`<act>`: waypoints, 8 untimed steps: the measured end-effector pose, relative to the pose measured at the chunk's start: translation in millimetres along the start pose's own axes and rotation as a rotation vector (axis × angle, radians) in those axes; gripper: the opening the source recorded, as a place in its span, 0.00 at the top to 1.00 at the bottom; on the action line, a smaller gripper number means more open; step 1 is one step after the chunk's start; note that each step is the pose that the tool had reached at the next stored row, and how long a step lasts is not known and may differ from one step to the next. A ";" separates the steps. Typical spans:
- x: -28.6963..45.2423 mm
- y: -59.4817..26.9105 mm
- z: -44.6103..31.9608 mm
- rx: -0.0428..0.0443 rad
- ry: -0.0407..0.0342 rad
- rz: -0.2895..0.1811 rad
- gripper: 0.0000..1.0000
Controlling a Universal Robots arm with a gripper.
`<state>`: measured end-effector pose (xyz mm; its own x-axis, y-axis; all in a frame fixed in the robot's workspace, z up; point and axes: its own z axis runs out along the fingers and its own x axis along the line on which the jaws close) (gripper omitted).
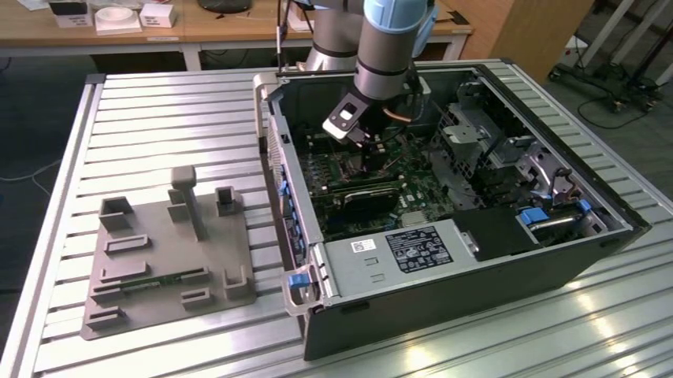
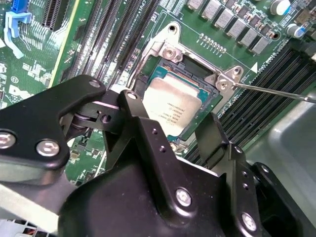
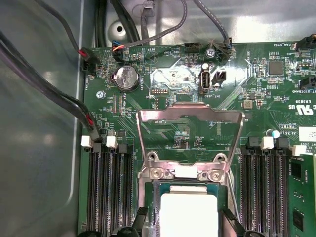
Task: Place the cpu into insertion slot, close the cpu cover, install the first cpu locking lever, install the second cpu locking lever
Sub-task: 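Place the cpu into insertion slot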
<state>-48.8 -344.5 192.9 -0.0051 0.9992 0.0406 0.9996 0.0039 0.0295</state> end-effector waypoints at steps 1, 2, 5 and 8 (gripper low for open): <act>0.0 0.0 -0.3 -0.0001 0.0001 0.000 0.33; 0.1 0.0 -0.3 -0.0001 0.0002 0.000 0.33; 0.1 0.0 -0.4 -0.0001 0.0002 0.000 0.33; 0.1 0.0 -0.4 -0.0001 0.0002 0.000 0.33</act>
<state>-48.8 -344.4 193.3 -0.0047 0.9992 0.0408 0.9996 0.0035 0.0296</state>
